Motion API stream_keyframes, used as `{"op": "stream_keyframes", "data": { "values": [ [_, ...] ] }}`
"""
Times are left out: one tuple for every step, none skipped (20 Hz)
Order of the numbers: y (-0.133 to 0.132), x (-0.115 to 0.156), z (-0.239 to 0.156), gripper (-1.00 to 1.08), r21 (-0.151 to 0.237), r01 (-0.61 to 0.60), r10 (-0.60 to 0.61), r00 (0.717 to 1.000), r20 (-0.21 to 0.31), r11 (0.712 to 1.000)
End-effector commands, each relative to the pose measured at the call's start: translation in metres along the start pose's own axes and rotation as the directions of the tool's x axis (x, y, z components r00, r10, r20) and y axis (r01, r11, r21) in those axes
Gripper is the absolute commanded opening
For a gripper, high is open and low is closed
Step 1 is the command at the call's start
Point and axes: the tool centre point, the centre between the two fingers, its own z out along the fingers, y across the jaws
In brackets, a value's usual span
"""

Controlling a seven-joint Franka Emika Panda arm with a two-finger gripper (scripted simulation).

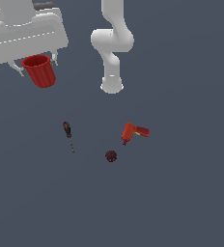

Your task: Pick up a designated object from a clutter of objects.

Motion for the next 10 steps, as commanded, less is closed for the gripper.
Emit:
{"op": "stream_keyframes", "data": {
  "values": [
    [0.008, -0.002, -0.013, -1.0, -0.001, 0.001, -0.001, 1.0, 0.0, 1.0],
    [0.01, -0.003, -0.017, -1.0, -0.001, 0.001, -0.001, 1.0, 0.0, 1.0],
    [0.013, -0.003, -0.021, -1.0, -0.001, 0.001, -0.001, 1.0, 0.0, 1.0],
    [0.015, -0.004, -0.024, -1.0, -0.001, 0.001, -0.001, 1.0, 0.0, 1.0],
    [0.017, -0.004, -0.027, -1.0, -0.001, 0.001, -0.001, 1.0, 0.0, 1.0],
    [0.018, -0.005, -0.03, -1.0, -0.001, 0.001, -0.001, 1.0, 0.0, 1.0],
    [0.02, -0.005, -0.032, -1.0, -0.001, 0.001, -0.001, 1.0, 0.0, 1.0],
    [0.021, -0.005, -0.034, -1.0, -0.001, 0.001, -0.001, 1.0, 0.0, 1.0],
    [0.022, -0.005, -0.035, -1.0, -0.001, 0.001, -0.001, 1.0, 0.0, 1.0],
    [0.023, -0.005, -0.037, -1.0, -0.001, 0.001, -0.001, 1.0, 0.0, 1.0]
  ]
}}
